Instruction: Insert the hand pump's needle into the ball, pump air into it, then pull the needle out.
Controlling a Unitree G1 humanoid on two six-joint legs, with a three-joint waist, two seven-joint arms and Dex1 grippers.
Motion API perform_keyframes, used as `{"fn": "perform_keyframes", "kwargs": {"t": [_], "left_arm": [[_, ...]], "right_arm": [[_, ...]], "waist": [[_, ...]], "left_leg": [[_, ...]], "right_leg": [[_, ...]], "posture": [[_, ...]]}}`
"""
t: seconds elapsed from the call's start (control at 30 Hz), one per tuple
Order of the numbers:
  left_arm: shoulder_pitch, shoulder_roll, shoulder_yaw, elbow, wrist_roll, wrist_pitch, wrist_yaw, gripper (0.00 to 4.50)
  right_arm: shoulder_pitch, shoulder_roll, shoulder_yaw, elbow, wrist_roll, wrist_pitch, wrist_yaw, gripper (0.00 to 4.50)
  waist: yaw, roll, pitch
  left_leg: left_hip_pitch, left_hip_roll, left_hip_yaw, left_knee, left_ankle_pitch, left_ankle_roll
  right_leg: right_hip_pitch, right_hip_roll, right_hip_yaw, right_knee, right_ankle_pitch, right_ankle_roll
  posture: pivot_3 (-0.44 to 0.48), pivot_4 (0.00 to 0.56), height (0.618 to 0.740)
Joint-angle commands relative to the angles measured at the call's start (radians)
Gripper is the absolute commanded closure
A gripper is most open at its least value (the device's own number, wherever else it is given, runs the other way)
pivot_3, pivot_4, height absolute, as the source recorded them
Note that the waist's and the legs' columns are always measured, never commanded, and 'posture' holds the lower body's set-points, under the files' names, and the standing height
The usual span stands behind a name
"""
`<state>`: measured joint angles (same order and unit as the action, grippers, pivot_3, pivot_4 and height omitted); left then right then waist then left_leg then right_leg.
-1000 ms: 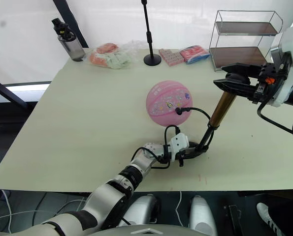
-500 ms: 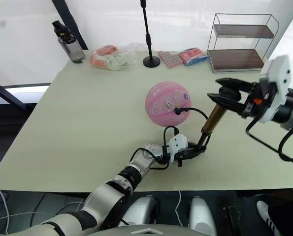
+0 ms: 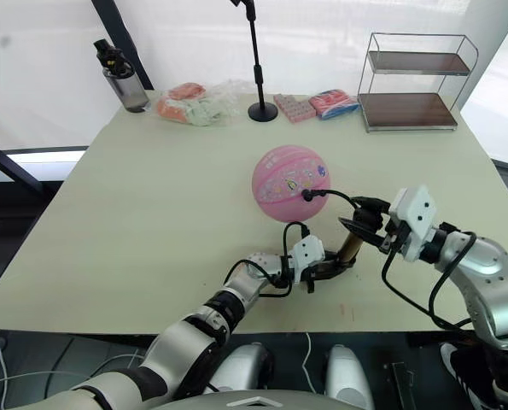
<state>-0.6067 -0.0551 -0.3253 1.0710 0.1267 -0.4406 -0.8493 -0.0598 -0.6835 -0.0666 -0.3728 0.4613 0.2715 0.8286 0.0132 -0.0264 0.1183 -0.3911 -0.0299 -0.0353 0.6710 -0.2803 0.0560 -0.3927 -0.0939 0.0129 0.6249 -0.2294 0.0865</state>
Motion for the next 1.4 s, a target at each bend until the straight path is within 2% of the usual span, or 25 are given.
{"fn": "perform_keyframes", "kwargs": {"t": [0.03,0.27,0.43,0.53,0.77,1.07,1.2,1.33,1.4], "left_arm": [[0.039,0.026,-0.018,0.067,0.036,0.047,-0.018,3.41],[0.039,0.024,-0.014,0.067,0.035,0.048,-0.016,3.41],[0.039,0.024,-0.013,0.067,0.034,0.049,-0.017,3.41],[0.039,0.023,-0.016,0.067,0.033,0.048,-0.019,3.41],[0.040,0.024,-0.019,0.068,0.032,0.045,-0.023,3.41],[0.040,0.024,-0.020,0.069,0.034,0.045,-0.020,3.41],[0.042,0.025,-0.020,0.068,0.033,0.044,-0.022,3.41],[0.043,0.024,-0.020,0.068,0.032,0.046,-0.024,3.41],[0.043,0.024,-0.020,0.068,0.032,0.046,-0.025,3.41]], "right_arm": [[0.071,0.017,0.088,0.070,-0.068,0.003,0.014,2.63],[0.019,0.024,0.040,0.025,-0.004,0.034,0.016,2.63],[-0.092,-0.039,-0.069,-0.035,0.113,0.138,0.017,2.63],[-0.182,-0.121,-0.167,-0.059,0.217,0.229,0.036,2.63],[-0.318,-0.229,-0.273,-0.069,0.345,0.351,0.029,2.63],[-0.465,-0.322,-0.338,-0.021,0.417,0.408,0.024,2.63],[-0.506,-0.345,-0.348,-0.010,0.436,0.428,0.023,2.63],[-0.503,-0.340,-0.342,-0.014,0.437,0.437,0.019,2.63],[-0.459,-0.321,-0.313,-0.042,0.423,0.436,0.018,2.63]], "waist": [[0.000,0.000,0.000],[0.000,0.000,-0.001],[0.001,0.005,0.003],[0.002,0.006,0.004],[0.002,0.009,0.007],[0.002,0.009,0.008],[0.002,0.013,0.012],[0.002,0.014,0.013],[0.002,0.014,0.013]], "left_leg": [[0.000,0.000,0.000,0.000,0.000,0.000],[0.003,0.000,0.000,0.000,0.000,0.000],[0.002,0.000,0.000,0.000,0.000,0.000],[-0.001,0.000,0.000,0.000,0.000,0.000],[-0.005,-0.001,0.000,0.000,0.000,0.000],[-0.006,-0.001,0.000,0.000,0.000,0.000],[-0.007,-0.001,0.000,0.000,0.000,0.000],[-0.009,-0.002,0.000,0.000,0.000,0.000],[-0.009,-0.002,0.000,0.000,0.000,0.000]], "right_leg": [[0.000,0.000,0.000,0.000,0.000,0.000],[0.003,0.000,0.000,0.000,0.000,0.000],[0.002,0.000,0.000,0.000,0.000,0.000],[0.000,-0.001,0.000,0.000,0.000,0.000],[-0.003,-0.003,-0.001,-0.001,0.000,0.000],[-0.003,-0.008,-0.001,-0.001,0.000,0.000],[-0.004,-0.009,-0.001,-0.001,0.000,0.000],[-0.006,-0.009,-0.001,-0.001,0.000,0.000],[-0.007,-0.009,-0.001,-0.001,0.000,0.000]], "posture": [[0.000,0.150,0.740],[0.000,0.150,0.740],[0.000,0.150,0.740],[0.000,0.150,0.740],[0.000,0.150,0.740],[0.000,0.150,0.740],[0.000,0.150,0.740],[0.000,0.150,0.740],[0.000,0.150,0.740]]}}
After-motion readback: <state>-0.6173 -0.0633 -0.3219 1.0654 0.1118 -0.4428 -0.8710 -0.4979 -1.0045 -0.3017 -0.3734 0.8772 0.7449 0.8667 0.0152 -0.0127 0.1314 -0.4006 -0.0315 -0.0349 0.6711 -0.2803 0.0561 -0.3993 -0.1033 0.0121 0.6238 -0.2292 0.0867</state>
